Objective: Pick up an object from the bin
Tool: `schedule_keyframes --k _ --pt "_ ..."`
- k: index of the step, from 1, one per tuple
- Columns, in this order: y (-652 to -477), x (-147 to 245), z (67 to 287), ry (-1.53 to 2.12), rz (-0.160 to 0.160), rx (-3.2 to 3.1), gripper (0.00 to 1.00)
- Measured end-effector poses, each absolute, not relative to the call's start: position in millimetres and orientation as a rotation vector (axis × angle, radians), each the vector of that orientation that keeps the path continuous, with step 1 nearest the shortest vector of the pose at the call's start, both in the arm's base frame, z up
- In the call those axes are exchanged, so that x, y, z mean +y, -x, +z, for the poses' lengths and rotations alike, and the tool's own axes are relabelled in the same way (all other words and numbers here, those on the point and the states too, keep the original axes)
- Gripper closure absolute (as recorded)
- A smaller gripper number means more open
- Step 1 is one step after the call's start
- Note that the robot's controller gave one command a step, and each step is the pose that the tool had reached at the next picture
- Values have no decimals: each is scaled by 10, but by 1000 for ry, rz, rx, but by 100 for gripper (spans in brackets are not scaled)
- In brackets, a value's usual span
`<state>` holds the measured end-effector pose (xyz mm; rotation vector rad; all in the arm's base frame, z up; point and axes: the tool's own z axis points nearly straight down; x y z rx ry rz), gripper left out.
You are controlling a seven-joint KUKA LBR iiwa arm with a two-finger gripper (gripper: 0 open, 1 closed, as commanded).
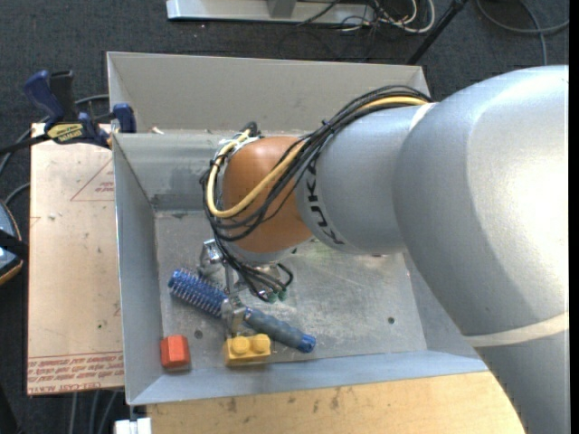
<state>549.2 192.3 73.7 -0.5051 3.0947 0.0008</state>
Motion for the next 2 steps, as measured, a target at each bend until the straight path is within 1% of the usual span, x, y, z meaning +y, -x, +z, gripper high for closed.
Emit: schedule_keyframes --k 1,2 --pt "-5505 1932 758 501 6 3091 100" --pt "-5456 1908 2433 815 2 3024 100"
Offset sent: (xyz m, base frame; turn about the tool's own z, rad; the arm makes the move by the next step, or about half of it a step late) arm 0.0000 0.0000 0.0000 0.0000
